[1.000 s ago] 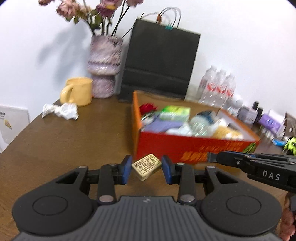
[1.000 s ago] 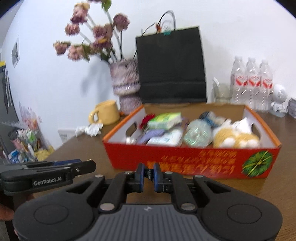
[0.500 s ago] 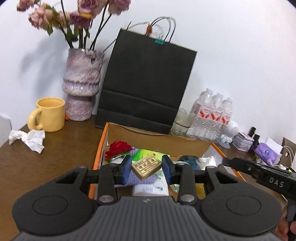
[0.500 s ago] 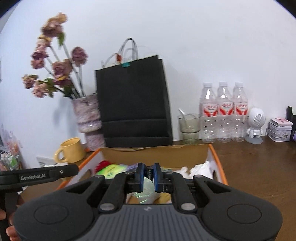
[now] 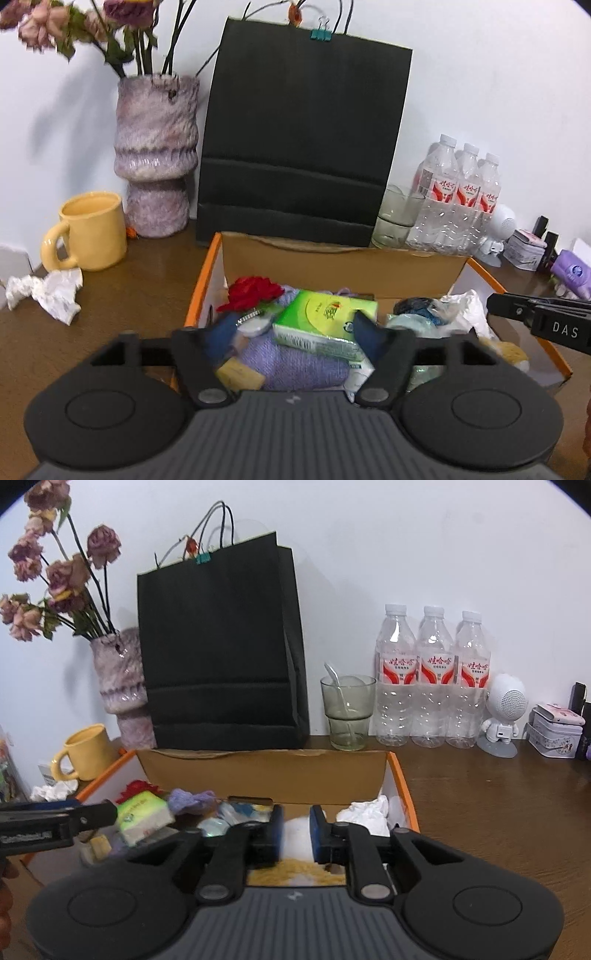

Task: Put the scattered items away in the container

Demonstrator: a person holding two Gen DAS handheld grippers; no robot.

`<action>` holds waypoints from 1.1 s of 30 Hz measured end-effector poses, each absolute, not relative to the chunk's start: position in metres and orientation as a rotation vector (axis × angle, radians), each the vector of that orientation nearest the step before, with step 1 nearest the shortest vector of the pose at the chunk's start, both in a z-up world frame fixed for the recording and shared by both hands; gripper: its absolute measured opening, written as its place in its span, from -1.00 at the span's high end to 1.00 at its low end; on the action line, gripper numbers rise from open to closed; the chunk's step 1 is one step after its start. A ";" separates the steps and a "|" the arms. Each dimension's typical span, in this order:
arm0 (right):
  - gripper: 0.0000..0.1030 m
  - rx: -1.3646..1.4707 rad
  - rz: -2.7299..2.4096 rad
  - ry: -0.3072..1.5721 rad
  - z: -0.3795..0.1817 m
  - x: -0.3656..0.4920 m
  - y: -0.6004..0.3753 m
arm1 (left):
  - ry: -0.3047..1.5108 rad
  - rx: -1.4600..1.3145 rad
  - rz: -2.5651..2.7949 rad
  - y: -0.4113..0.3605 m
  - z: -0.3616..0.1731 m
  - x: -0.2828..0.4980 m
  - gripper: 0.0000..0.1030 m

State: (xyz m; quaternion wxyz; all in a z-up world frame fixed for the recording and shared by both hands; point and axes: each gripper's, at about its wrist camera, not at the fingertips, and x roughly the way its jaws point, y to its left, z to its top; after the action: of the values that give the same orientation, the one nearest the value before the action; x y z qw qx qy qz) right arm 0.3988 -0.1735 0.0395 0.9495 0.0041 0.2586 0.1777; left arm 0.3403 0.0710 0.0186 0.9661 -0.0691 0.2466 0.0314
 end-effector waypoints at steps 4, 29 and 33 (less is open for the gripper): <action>-0.85 -0.007 0.359 0.512 0.044 0.394 -0.171 | 0.477 -0.100 0.060 0.063 0.024 0.337 -1.00; -1.00 -0.013 0.421 0.532 0.078 0.323 -0.165 | 0.482 -0.095 0.073 0.044 0.052 0.275 -1.00; -1.00 -0.010 0.425 0.526 0.087 0.294 -0.170 | 0.475 -0.100 0.068 0.040 0.059 0.247 -1.00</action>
State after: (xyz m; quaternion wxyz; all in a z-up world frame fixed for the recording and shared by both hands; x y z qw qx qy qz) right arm 0.2940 -0.1703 0.0867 0.9434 -0.0051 0.2578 0.2084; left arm 0.2471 0.0404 0.0593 0.9701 -0.0494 0.2350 0.0339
